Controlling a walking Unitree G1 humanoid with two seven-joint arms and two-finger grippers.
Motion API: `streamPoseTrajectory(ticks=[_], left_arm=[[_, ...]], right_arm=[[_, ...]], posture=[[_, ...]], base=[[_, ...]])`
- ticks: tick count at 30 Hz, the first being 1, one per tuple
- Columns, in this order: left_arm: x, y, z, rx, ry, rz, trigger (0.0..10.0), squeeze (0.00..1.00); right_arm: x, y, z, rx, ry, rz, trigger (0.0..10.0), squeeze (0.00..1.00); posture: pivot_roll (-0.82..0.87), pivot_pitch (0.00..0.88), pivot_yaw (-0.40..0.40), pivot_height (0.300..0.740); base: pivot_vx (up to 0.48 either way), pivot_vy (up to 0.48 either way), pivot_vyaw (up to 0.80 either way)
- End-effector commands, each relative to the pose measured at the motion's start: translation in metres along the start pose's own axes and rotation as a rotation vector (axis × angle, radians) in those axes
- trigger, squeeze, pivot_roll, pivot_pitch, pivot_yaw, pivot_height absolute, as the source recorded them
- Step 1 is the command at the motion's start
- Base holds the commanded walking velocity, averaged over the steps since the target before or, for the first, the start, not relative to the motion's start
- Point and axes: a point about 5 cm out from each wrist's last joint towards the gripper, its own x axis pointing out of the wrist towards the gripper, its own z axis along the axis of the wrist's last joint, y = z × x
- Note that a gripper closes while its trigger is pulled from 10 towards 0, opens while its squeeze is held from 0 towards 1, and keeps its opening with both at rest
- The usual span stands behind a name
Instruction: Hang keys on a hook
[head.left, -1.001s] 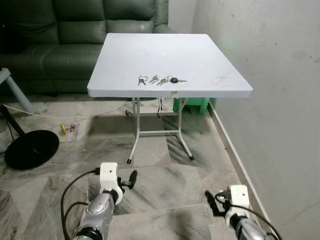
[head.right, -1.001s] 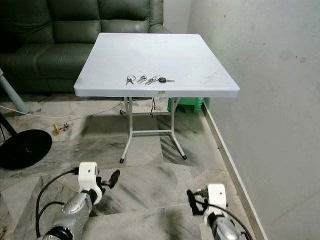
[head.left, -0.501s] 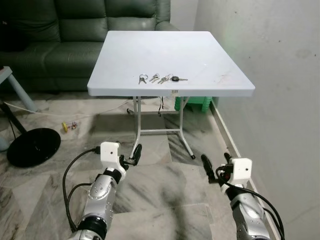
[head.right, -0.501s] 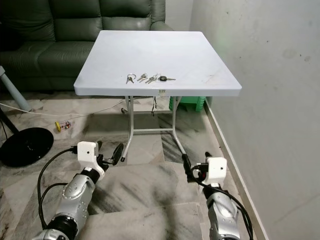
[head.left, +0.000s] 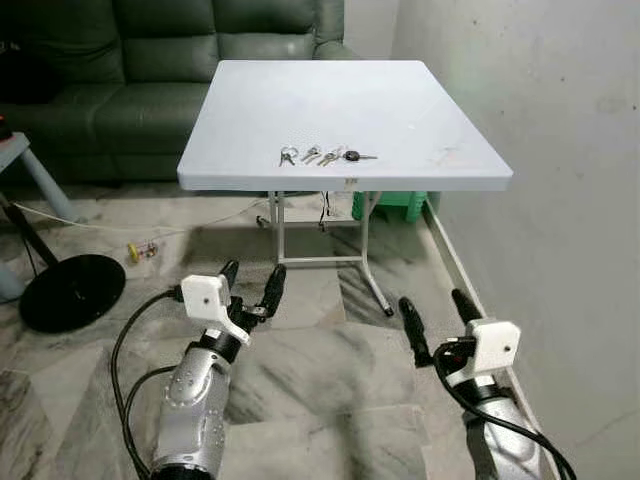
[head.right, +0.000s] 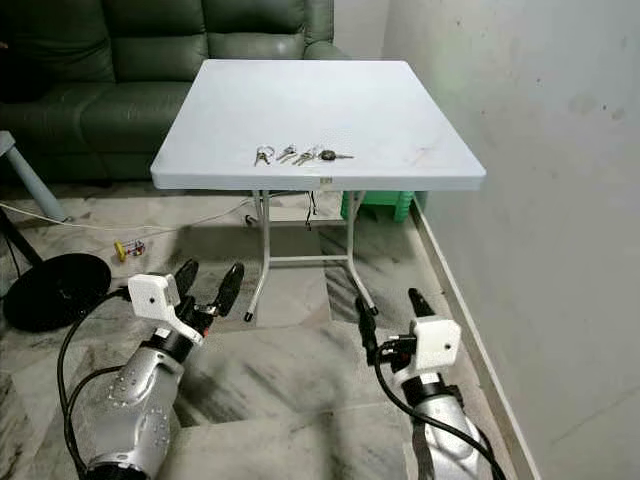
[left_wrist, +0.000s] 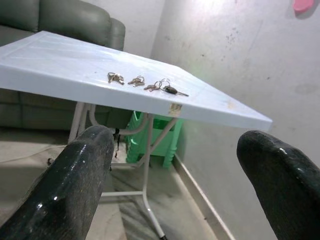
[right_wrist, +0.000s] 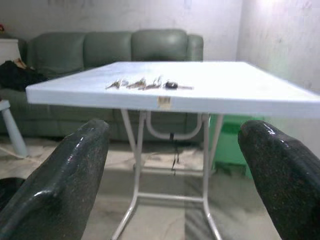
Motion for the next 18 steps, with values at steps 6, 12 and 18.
streamPoseTrajectory(ticks=[6, 12, 18], left_arm=[[0.007, -0.002, 0.008, -0.028, 0.018, -0.007, 10.0, 0.00], [0.011, -0.003, 0.011, -0.034, 0.035, -0.012, 10.0, 0.00], [0.011, -0.003, 0.010, -0.034, 0.052, -0.015, 10.0, 0.00]], right_arm=[[0.010, -0.004, 0.008, -0.005, 0.014, -0.005, 10.0, 0.00], [0.016, -0.002, 0.013, -0.008, 0.024, 0.021, 10.0, 0.00], [0.016, -0.002, 0.014, -0.013, 0.033, 0.034, 10.0, 0.00]], posture=[[0.05, 0.000, -0.025, 0.740], [0.05, 0.000, -0.039, 0.740], [0.05, 0.000, -0.040, 0.740]], base=[[0.000, 0.000, 0.00], [0.000, 0.000, 0.00], [0.126, 0.000, 0.00]])
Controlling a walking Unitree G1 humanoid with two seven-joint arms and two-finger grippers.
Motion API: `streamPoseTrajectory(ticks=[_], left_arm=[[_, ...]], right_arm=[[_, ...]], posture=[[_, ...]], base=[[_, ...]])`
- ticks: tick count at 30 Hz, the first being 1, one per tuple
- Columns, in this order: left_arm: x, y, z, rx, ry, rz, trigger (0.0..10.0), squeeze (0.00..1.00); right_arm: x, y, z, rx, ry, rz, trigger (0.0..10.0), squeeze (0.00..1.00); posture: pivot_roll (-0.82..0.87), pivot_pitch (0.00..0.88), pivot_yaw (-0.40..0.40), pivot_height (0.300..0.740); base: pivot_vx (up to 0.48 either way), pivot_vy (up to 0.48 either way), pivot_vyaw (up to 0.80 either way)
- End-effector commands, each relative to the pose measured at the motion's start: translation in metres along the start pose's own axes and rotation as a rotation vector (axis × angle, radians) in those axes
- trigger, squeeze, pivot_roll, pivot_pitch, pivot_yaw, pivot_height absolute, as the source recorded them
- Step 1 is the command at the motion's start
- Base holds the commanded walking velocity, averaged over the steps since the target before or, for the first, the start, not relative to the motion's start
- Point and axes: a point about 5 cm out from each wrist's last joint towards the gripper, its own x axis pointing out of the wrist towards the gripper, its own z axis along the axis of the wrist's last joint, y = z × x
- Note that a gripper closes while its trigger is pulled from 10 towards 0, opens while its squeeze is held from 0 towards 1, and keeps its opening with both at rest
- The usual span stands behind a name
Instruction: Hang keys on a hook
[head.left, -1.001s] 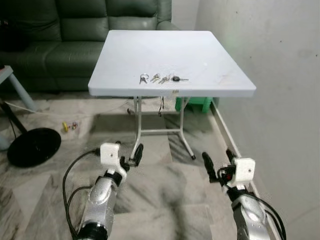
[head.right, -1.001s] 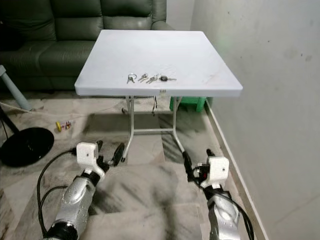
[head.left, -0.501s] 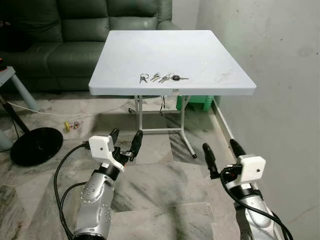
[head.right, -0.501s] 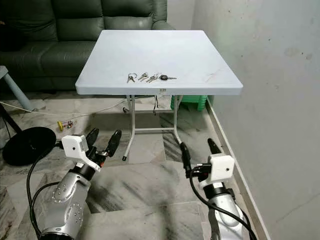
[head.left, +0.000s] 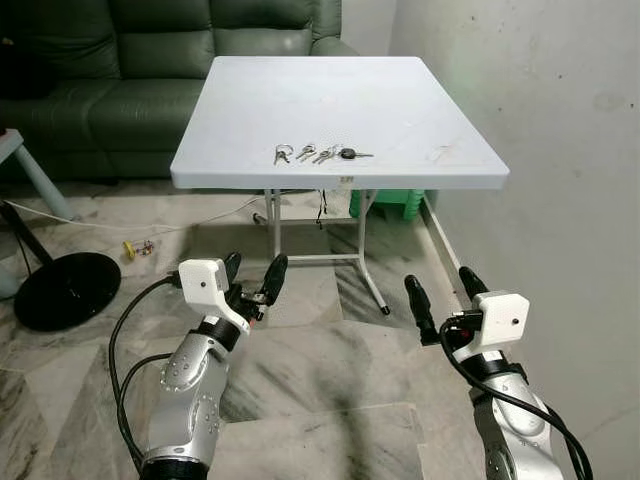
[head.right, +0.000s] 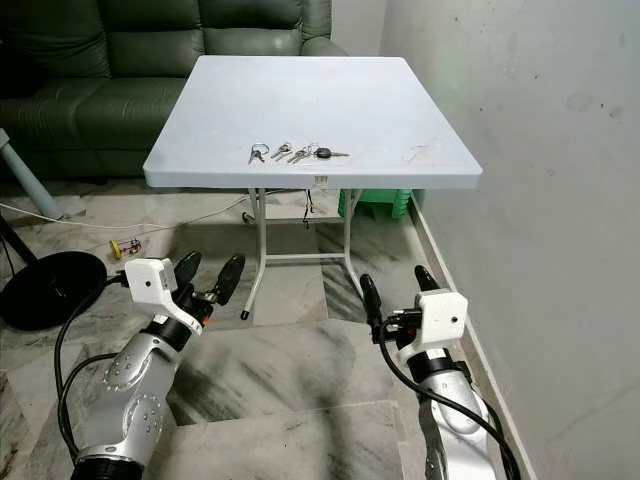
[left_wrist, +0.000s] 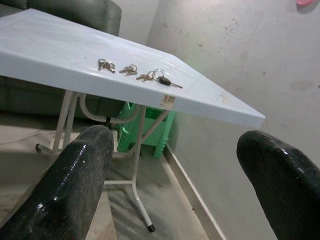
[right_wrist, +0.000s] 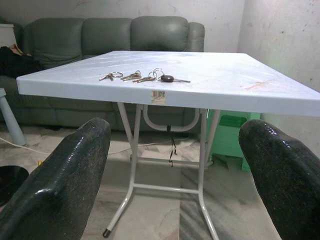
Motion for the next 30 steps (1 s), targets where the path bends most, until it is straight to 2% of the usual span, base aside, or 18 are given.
streamPoseTrajectory(ticks=[1, 30], left_arm=[[0.0025, -0.0011, 0.0029, 0.007, 0.005, -0.007, 10.0, 0.00], [0.0078, -0.0056, 0.0004, 0.032, 0.041, -0.052, 10.0, 0.00]], right_arm=[[0.0027, 0.0011, 0.0067, -0.011, -0.014, 0.024, 10.0, 0.00], [0.0004, 0.0031, 0.0052, -0.035, -0.006, 0.053, 10.0, 0.00]], posture=[[0.05, 0.000, -0.040, 0.740], [0.05, 0.000, -0.026, 0.740]], base=[[0.259, 0.000, 0.00], [0.302, 0.000, 0.00]])
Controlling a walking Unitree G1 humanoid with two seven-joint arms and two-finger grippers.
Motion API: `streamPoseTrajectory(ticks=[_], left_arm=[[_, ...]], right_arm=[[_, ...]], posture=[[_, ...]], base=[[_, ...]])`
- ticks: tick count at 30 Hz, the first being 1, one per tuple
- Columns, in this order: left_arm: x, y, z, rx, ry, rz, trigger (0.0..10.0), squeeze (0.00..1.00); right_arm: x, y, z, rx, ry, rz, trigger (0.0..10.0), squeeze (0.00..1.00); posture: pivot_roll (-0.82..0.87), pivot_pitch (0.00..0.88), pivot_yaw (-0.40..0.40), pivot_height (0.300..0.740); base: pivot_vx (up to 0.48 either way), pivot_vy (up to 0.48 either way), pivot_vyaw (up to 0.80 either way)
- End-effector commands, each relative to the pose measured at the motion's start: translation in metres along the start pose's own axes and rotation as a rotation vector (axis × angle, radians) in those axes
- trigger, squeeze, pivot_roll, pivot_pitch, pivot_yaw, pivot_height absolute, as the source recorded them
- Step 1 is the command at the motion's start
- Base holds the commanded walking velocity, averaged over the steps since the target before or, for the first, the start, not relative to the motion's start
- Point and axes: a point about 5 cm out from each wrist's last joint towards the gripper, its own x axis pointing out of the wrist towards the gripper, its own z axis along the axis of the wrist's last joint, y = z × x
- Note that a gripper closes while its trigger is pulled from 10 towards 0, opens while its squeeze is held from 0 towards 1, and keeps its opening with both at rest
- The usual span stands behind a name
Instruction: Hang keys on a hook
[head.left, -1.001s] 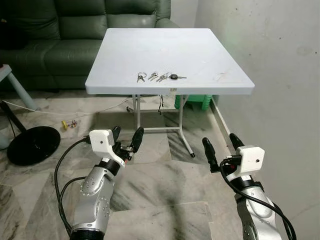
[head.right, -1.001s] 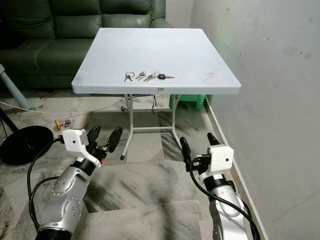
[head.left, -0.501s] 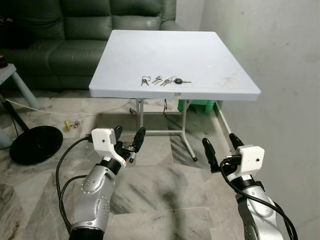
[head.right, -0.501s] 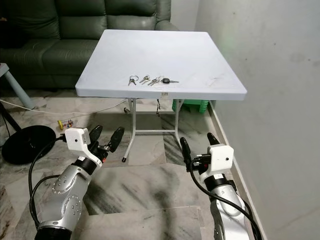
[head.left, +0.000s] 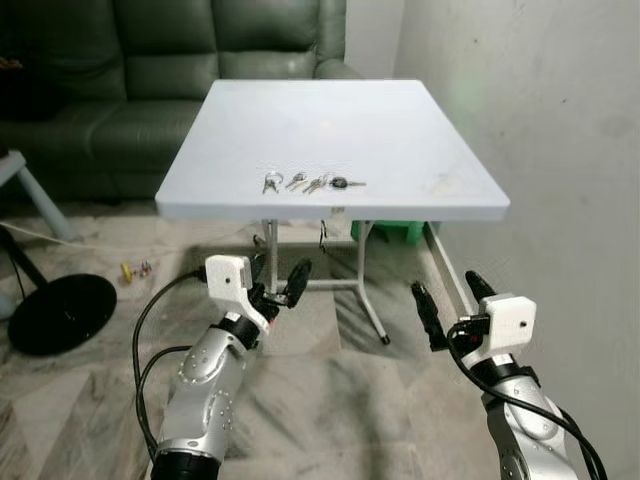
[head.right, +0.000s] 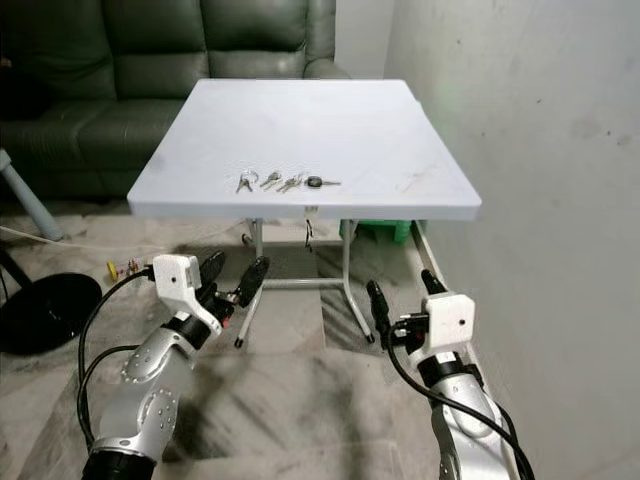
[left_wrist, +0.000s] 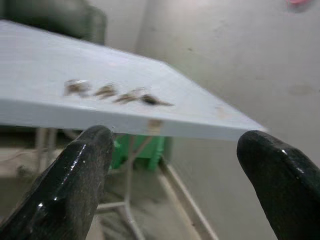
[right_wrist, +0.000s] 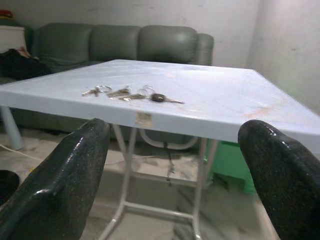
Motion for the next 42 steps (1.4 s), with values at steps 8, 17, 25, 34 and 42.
streamPoseTrajectory(ticks=[8, 17, 25, 34, 42], left_arm=[[0.0001, 0.0020, 0.0019, 0.013, -0.001, 0.006, 10.0, 0.00], [0.0002, 0.0021, 0.0009, 0.014, 0.001, 0.007, 10.0, 0.00], [0.0002, 0.0023, 0.0005, 0.012, 0.001, 0.013, 10.0, 0.00], [-0.0001, 0.0033, -0.0003, 0.018, 0.003, 0.021, 10.0, 0.00], [-0.0016, 0.0023, -0.0004, 0.056, 0.007, 0.015, 10.0, 0.00]], right_arm=[[0.0048, 0.0045, 0.0067, -0.032, -0.023, 0.033, 10.0, 0.00], [0.0067, 0.0058, 0.0077, -0.002, -0.029, 0.046, 10.0, 0.00], [0.0076, 0.0045, 0.0077, -0.012, -0.026, 0.043, 10.0, 0.00], [0.0094, 0.0046, 0.0082, -0.008, -0.023, 0.051, 10.0, 0.00], [0.0098, 0.0065, 0.0090, -0.003, -0.026, 0.058, 10.0, 0.00]], posture=[[0.05, 0.000, -0.028, 0.740], [0.05, 0.000, -0.032, 0.740], [0.05, 0.000, -0.035, 0.740], [0.06, 0.000, -0.041, 0.740], [0.06, 0.000, -0.043, 0.740]], base=[[0.315, 0.183, 0.35], [0.312, 0.246, 0.71], [0.310, 0.252, 0.00], [0.310, 0.257, 0.00], [0.332, 0.161, 0.00]])
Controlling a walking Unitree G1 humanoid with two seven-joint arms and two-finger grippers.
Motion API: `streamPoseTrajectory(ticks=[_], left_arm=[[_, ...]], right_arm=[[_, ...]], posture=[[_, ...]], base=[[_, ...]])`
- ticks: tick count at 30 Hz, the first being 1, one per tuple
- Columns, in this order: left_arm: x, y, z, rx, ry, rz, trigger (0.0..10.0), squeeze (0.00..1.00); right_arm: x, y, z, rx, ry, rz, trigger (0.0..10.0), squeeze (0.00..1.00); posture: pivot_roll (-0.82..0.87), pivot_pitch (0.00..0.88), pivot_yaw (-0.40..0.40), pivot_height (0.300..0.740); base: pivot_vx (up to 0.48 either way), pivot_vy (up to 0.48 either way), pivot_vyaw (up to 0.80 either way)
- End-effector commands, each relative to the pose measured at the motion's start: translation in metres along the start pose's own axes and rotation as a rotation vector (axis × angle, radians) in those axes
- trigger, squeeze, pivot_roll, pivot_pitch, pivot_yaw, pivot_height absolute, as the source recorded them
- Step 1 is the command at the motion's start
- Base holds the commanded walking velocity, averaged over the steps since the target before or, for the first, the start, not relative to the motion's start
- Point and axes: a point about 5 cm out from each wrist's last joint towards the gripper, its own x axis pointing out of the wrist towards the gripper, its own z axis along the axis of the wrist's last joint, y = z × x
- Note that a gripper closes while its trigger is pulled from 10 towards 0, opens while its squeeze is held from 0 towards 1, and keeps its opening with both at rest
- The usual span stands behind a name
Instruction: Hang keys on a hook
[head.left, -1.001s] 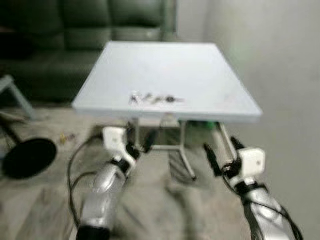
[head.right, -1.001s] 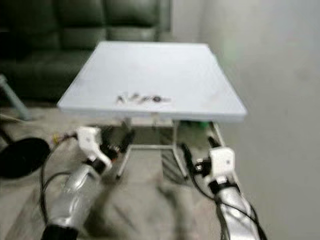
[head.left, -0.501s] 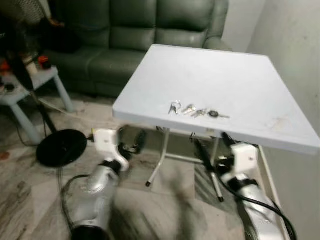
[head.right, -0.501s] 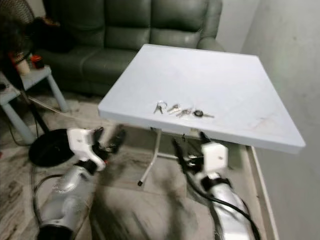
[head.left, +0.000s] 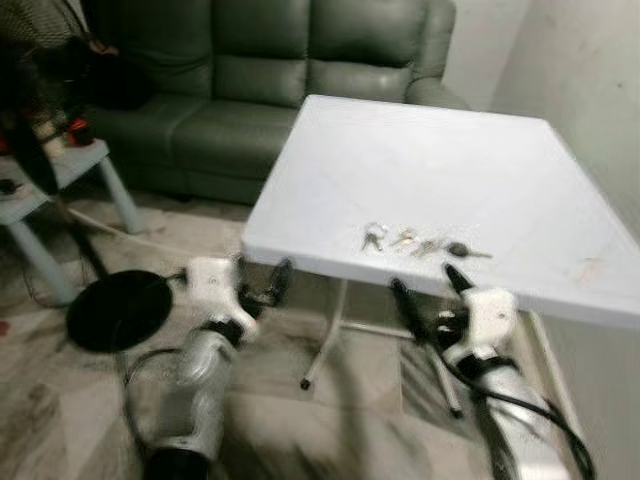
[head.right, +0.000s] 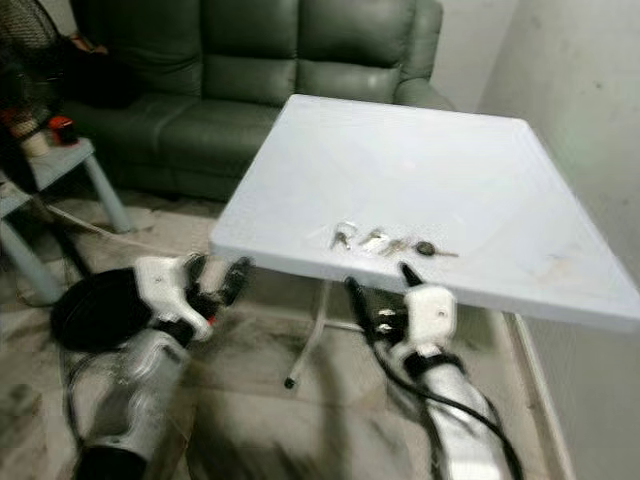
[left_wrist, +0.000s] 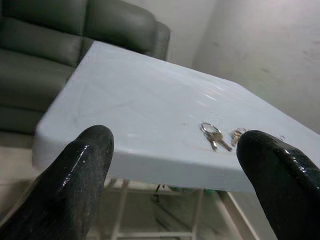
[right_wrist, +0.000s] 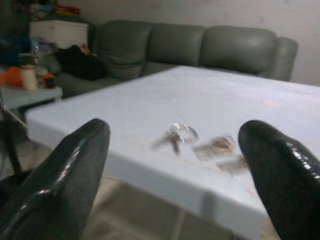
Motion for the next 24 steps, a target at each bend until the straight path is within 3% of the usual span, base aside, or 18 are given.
streamPoseTrajectory(ticks=[1, 24], left_arm=[[-0.0038, 0.0094, 0.0059, 0.045, -0.013, 0.022, 10.0, 0.00], [-0.0018, 0.0070, 0.0048, 0.038, -0.010, 0.038, 10.0, 0.00]], right_arm=[[0.0050, 0.0073, 0.0060, 0.013, -0.030, 0.029, 10.0, 0.00], [0.0057, 0.0053, 0.0046, 0.011, -0.005, 0.016, 10.0, 0.00]], posture=[[0.06, 0.000, -0.044, 0.740], [0.06, 0.000, -0.052, 0.740]], base=[[0.379, 0.000, 0.00], [0.358, 0.000, 0.00]])
